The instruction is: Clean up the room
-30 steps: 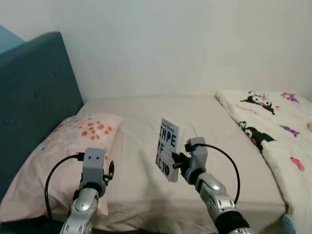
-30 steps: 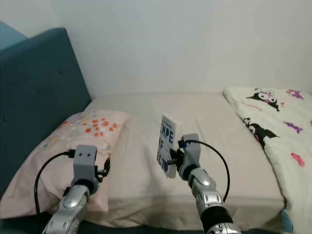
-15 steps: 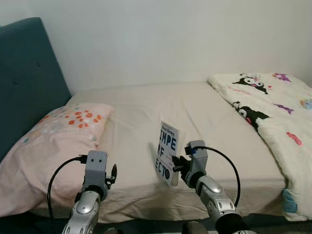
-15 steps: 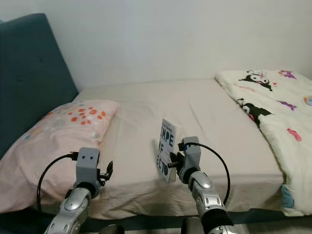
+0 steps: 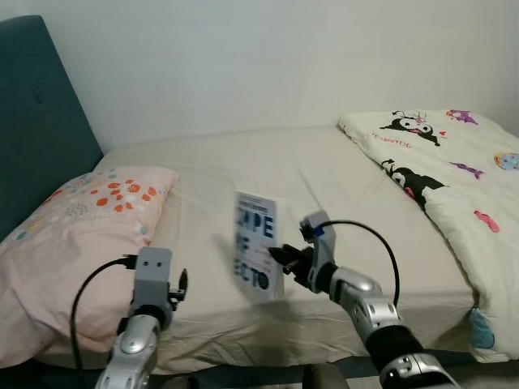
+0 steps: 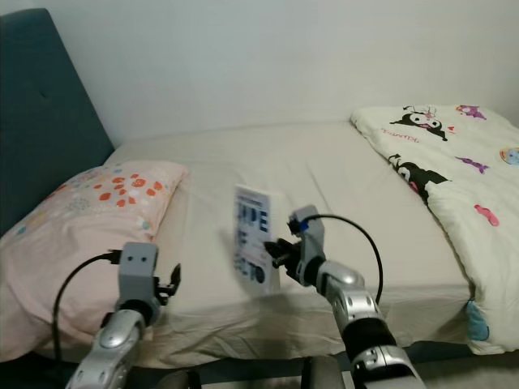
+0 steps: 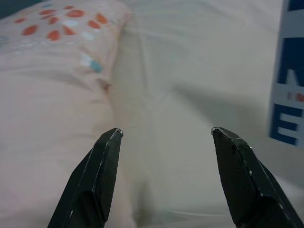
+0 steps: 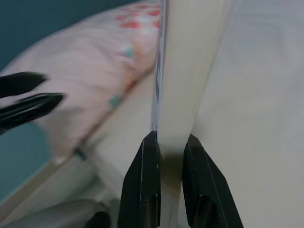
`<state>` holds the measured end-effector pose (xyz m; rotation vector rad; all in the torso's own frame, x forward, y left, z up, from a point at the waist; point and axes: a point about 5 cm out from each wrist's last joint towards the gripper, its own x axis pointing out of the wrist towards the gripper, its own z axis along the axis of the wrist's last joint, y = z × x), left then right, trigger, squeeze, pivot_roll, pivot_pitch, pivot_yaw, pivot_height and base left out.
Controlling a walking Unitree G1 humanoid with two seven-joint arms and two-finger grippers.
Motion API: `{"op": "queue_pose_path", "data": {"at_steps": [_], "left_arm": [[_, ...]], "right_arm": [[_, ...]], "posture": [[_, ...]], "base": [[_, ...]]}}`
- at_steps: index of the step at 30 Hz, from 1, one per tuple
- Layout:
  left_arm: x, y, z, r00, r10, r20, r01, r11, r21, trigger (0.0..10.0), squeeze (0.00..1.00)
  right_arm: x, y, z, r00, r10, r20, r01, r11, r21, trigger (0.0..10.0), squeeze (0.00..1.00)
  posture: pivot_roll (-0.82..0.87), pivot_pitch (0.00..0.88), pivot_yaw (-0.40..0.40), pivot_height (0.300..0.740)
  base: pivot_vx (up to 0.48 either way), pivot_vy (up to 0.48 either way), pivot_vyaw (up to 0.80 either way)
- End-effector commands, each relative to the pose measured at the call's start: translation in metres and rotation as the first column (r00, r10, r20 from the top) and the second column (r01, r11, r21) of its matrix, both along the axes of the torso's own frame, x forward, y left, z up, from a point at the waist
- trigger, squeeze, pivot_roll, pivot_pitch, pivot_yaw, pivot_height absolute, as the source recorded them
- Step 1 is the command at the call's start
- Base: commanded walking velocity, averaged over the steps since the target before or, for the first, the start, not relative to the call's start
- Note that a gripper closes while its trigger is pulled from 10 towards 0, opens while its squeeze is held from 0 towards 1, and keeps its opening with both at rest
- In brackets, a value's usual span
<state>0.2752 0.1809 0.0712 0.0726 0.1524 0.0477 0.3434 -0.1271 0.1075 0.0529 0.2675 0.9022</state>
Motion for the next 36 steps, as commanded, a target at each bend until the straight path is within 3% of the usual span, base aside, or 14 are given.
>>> {"op": "queue_pose_path", "data": {"at_steps": [1,2,5,7,8,10,13,16,21,22,25,28,32,36], "left_arm": [[-0.003,0.012,0.001,1.000,0.031,-0.001,-0.031,1.000,0.002,10.0,0.00],[-0.005,0.023,0.004,0.998,0.059,0.006,-0.060,0.998,0.007,10.0,0.00],[-0.006,0.027,0.004,0.998,0.070,0.007,-0.070,0.997,0.010,10.0,0.00],[-0.008,0.034,0.007,0.996,0.089,0.013,-0.089,0.996,0.018,10.0,0.00],[-0.008,0.034,0.007,0.996,0.089,0.013,-0.089,0.996,0.018,10.0,0.00],[-0.011,0.043,0.009,0.993,0.114,0.019,-0.114,0.993,0.036,10.0,0.00],[-0.012,0.047,0.010,0.992,0.124,0.022,-0.125,0.991,0.045,10.0,0.00],[-0.015,0.057,0.012,0.989,0.144,0.021,-0.145,0.988,0.054,10.0,0.00],[-0.016,0.061,0.014,0.988,0.152,0.020,-0.153,0.987,0.054,10.0,0.00],[-0.016,0.061,0.014,0.988,0.152,0.020,-0.153,0.987,0.054,10.0,0.00],[-0.015,0.061,0.017,0.990,0.142,0.022,-0.143,0.988,0.056,10.0,0.00],[-0.015,0.058,0.020,0.992,0.124,0.023,-0.125,0.990,0.059,10.0,0.00],[-0.016,0.058,0.021,0.992,0.121,0.024,-0.122,0.991,0.059,10.0,0.00],[-0.017,0.059,0.024,0.993,0.116,0.027,-0.118,0.991,0.059,10.0,0.00]], "right_arm": [[0.004,0.000,0.015,0.994,0.110,0.018,-0.110,0.994,-0.002,10.0,0.00],[0.009,-0.013,0.029,0.974,0.227,-0.011,-0.227,0.973,-0.039,10.0,0.00],[0.010,-0.018,0.035,0.963,0.267,-0.032,-0.268,0.963,-0.040,10.0,0.00],[0.009,-0.028,0.042,0.923,0.368,-0.110,-0.376,0.924,-0.065,10.0,0.00],[0.009,-0.028,0.042,0.923,0.368,-0.110,-0.376,0.924,-0.065,10.0,0.00],[0.007,-0.042,0.048,0.871,0.443,-0.212,-0.467,0.881,-0.077,10.0,0.00],[0.005,-0.049,0.048,0.852,0.456,-0.255,-0.492,0.865,-0.097,10.0,0.00],[0.000,-0.064,0.046,0.806,0.465,-0.366,-0.540,0.831,-0.134,10.0,0.00],[-0.002,-0.074,0.040,0.785,0.450,-0.426,-0.572,0.790,-0.220,10.0,0.00],[-0.002,-0.074,0.040,0.785,0.450,-0.426,-0.572,0.790,-0.220,10.0,0.00],[-0.003,-0.079,0.033,0.785,0.422,-0.452,-0.594,0.719,-0.361,10.0,0.00],[0.003,-0.080,0.027,0.848,0.346,-0.402,-0.522,0.681,-0.514,10.0,0.00],[0.009,-0.078,0.027,0.891,0.301,-0.340,-0.449,0.690,-0.568,10.0,0.00],[0.018,-0.073,0.028,0.944,0.229,-0.237,-0.328,0.731,-0.598,10.0,0.00]], "posture": [[0.02,0.007,-0.017,0.590],[0.02,0.011,-0.021,0.590],[0.02,0.011,-0.021,0.590],[0.05,0.024,-0.036,0.590],[0.05,0.024,-0.036,0.590],[0.05,0.029,-0.038,0.590],[0.06,0.034,-0.039,0.590],[0.07,0.044,-0.040,0.590],[0.07,0.054,-0.037,0.590],[0.07,0.054,-0.037,0.590],[0.08,0.065,-0.029,0.590],[0.09,0.076,-0.026,0.590],[0.09,0.080,-0.026,0.590],[0.11,0.086,-0.027,0.590]], "base": [[0.000,0.000,0.00],[0.000,0.000,0.00],[0.000,0.000,0.00],[0.000,0.000,0.00],[0.000,0.000,0.00],[0.000,0.000,0.00],[0.000,0.000,0.00],[0.000,0.000,0.00],[0.000,0.000,0.00],[0.000,0.000,0.00],[0.000,0.000,0.00],[0.000,0.000,0.00],[0.000,0.000,0.00],[0.000,0.000,0.00]]}}
